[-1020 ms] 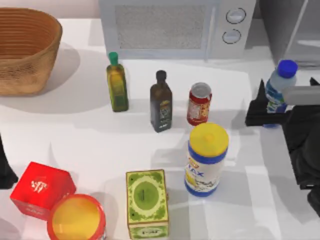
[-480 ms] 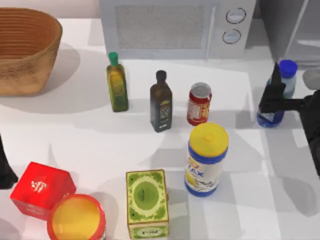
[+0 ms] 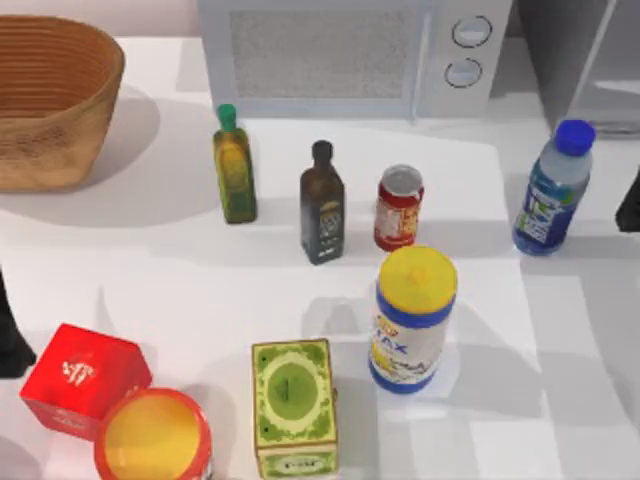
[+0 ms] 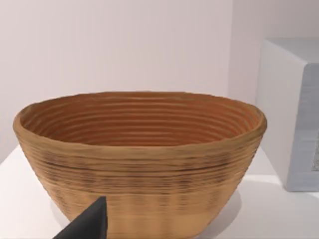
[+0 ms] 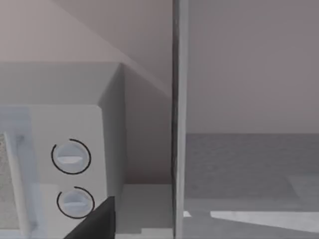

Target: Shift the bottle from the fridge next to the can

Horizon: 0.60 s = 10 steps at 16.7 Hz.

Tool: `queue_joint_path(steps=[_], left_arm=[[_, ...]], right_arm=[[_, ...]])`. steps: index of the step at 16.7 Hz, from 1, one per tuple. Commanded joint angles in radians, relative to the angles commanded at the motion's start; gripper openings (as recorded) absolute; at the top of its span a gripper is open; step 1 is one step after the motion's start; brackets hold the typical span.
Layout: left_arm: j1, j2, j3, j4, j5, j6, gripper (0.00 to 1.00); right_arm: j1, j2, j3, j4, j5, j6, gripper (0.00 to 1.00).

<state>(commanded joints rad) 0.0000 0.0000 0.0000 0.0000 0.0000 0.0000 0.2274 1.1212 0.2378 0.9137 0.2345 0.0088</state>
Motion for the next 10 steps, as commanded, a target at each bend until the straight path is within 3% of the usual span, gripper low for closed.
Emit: queue_joint_path(steps=[10], left_arm=[[0.000, 0.000, 0.000, 0.000, 0.000, 0.000, 1.00]], right_arm=[[-0.175, -0.889, -0.183, -0.711, -0.186, -0.004, 1.00]])
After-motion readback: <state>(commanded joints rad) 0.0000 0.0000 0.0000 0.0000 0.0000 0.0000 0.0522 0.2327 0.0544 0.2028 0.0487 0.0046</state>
